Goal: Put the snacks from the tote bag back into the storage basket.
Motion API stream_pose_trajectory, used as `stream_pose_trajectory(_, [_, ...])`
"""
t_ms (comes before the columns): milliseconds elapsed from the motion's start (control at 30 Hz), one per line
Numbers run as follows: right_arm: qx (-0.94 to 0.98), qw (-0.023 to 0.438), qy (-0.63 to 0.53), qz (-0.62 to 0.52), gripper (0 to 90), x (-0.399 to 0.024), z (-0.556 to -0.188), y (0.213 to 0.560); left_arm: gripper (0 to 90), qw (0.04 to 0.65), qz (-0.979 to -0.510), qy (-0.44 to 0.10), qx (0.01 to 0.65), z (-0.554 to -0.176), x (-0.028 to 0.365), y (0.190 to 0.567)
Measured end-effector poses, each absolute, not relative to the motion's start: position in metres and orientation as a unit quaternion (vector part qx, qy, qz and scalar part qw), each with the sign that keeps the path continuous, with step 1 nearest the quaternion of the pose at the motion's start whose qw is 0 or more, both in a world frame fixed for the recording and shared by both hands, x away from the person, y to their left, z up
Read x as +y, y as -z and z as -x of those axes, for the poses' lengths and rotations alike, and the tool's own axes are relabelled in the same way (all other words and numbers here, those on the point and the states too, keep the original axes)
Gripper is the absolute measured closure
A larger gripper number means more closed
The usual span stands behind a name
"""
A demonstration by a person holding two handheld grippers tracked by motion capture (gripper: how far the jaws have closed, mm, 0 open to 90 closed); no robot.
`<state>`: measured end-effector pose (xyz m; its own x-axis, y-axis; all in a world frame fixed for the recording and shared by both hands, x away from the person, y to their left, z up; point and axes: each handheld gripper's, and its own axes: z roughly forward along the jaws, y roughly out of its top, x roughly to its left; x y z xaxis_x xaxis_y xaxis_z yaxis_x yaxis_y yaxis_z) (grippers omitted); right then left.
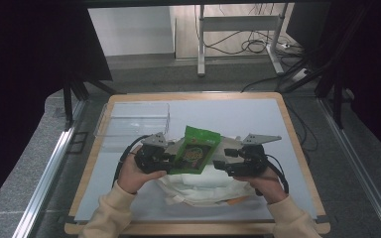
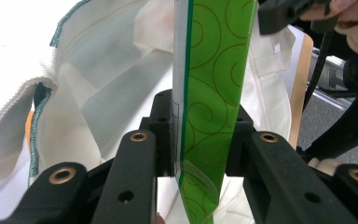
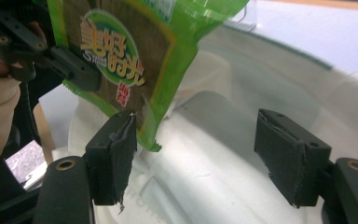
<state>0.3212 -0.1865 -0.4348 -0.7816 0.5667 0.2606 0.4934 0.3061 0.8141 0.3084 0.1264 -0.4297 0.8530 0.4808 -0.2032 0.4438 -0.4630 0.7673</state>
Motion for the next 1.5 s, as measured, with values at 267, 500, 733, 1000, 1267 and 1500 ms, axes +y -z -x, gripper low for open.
stream_pose_trajectory(267, [0.824, 0.021, -0.478, -0.302, 31.6, -0.172, -0.319, 0.446, 71.9, 0.448, -0.854, -0.013, 0.262, -0.306, 0.123, 0.43])
stream_pose_trajectory(500, [0.833, 0.014, -0.48, -0.275, 33.7, -0.162, -0.319, 0.451, 71.9, 0.456, -0.853, -0.007, 0.252, -0.304, 0.118, 0.429])
stream_pose_trajectory(733, [0.834, 0.001, -0.491, -0.25, 38.6, -0.153, -0.322, 0.455, 71.9, 0.467, -0.85, -0.004, 0.243, -0.302, 0.117, 0.427])
stream_pose_trajectory(1000, [0.831, -0.014, -0.508, -0.229, 51.9, -0.153, -0.324, 0.455, 71.8, 0.473, -0.847, 0.018, 0.243, -0.308, 0.119, 0.434])
stream_pose_trajectory(1267, [0.827, -0.037, -0.514, -0.225, 62.7, -0.159, -0.328, 0.455, 71.2, 0.475, -0.846, 0.021, 0.242, -0.31, 0.121, 0.435])
stream_pose_trajectory(1500, [0.826, -0.057, -0.519, -0.213, 69.1, -0.163, -0.334, 0.456, 70.3, 0.471, -0.849, 0.02, 0.239, -0.312, 0.121, 0.438])
